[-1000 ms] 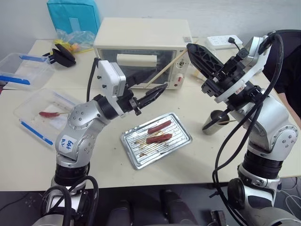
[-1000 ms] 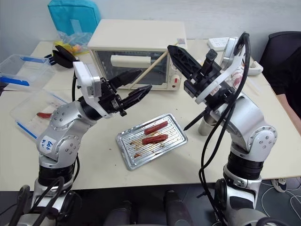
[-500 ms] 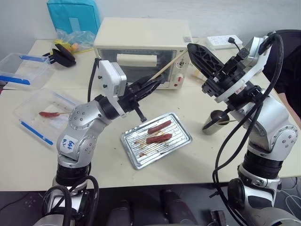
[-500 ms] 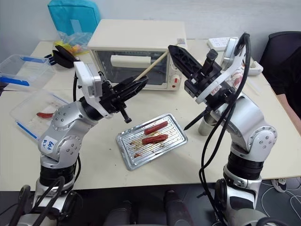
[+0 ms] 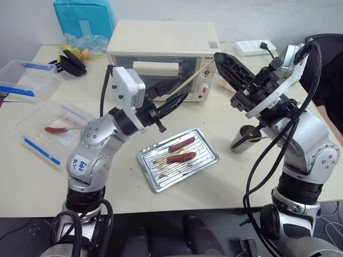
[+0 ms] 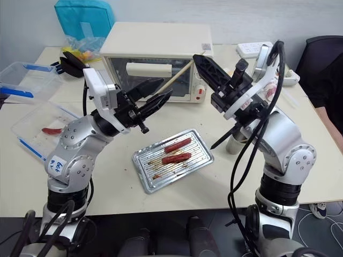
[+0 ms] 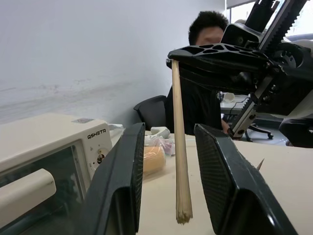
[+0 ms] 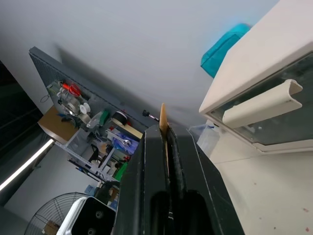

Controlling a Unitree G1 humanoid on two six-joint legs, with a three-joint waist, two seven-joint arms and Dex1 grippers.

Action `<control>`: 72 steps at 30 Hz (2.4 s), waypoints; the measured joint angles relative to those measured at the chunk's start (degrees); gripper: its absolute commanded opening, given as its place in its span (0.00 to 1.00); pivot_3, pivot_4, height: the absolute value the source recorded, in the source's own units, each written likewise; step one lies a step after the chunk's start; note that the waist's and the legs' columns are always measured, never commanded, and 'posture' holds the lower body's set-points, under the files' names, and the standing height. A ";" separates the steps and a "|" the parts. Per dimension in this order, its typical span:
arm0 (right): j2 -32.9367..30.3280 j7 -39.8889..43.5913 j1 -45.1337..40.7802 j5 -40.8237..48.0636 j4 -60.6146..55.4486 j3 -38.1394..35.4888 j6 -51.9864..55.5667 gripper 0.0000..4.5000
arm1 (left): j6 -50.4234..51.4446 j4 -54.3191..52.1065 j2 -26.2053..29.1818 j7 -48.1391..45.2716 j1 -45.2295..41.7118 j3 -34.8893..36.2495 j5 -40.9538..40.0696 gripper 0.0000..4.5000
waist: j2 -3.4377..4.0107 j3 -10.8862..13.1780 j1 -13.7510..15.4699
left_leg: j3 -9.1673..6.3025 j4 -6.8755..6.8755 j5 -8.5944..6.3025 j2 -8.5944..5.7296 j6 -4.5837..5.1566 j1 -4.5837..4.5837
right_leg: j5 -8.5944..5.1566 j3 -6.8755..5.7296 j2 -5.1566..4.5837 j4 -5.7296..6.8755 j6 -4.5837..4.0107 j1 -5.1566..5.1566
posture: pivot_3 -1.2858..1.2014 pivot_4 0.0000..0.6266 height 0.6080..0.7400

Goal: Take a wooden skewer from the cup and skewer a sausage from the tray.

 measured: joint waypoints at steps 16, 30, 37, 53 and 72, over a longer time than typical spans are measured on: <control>1.65 -2.25 -0.30 -0.01 0.20 -0.22 -1.24 0.00 | -0.69 0.07 -2.00 -0.22 0.00 0.28 -0.13 0.00 | 0.00 0.00 0.00 | 0.00 0.00 0.00 0.00 0.00 0.00 | 0.00 0.00 0.01 -0.01 0.00 0.00 | 0.52 0.24 1.00; -10.80 2.34 -1.01 -0.46 3.97 0.90 4.75 0.61 | 2.54 -0.80 8.56 -1.20 3.53 6.16 -0.39 0.00 | 0.01 0.00 -0.21 | 0.04 -0.08 0.00 0.03 0.01 0.01 | -0.01 0.01 -0.01 -0.02 -0.01 -0.04 | 0.52 0.24 1.00; -31.41 34.81 -2.63 -29.90 4.38 13.36 11.82 0.81 | 9.18 -7.07 22.50 -7.80 18.04 19.36 -7.09 0.00 | 0.01 0.01 -0.07 | 0.02 -0.13 -0.01 0.09 0.01 0.00 | -0.07 -0.07 0.00 -0.15 -0.12 -0.11 | 0.52 0.24 1.00; -31.16 88.34 -1.30 -91.90 13.67 42.80 -28.81 0.99 | 16.80 -23.74 30.41 -13.49 43.56 36.71 -20.23 0.00 | -0.01 0.01 -0.13 | 0.00 -0.06 -0.02 0.02 0.02 0.13 | -0.02 -0.32 -0.12 -0.12 -0.22 -0.01 | 0.52 0.24 1.00; -17.66 93.81 -2.39 -107.45 27.72 45.36 -35.02 0.73 | 16.86 -25.12 31.41 -10.94 46.95 39.90 -22.73 0.00 | -0.01 0.01 -0.29 | -0.08 -0.06 0.05 0.05 -0.10 0.22 | -0.04 -0.43 -0.05 0.04 -0.39 0.01 | 0.52 0.24 1.00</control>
